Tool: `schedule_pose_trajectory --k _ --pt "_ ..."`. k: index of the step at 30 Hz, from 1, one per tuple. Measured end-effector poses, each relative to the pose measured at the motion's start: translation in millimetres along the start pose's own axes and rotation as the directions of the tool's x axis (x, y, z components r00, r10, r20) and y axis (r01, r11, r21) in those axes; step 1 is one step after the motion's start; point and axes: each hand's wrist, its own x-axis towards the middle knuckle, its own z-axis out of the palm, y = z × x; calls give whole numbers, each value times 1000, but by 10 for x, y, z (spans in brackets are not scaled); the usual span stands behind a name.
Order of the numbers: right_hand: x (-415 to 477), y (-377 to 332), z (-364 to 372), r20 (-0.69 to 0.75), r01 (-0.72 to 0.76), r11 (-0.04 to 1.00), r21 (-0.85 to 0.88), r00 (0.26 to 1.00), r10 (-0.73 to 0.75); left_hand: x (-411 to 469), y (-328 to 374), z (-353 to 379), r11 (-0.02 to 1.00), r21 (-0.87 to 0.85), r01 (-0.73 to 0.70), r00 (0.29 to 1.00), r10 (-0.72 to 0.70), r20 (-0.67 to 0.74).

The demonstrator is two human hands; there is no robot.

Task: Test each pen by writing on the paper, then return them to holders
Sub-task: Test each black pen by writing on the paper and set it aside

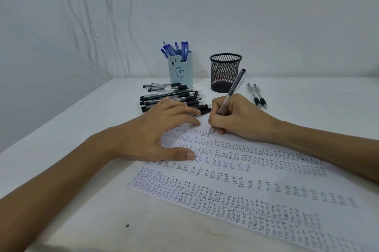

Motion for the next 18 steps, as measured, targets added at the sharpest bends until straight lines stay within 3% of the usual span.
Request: schedule_pose_trajectory --k 18 --pt "42 15 -2 -36 -47 998 49 998 48 -7 19 -13 1000 -13 0 1000 0 3"
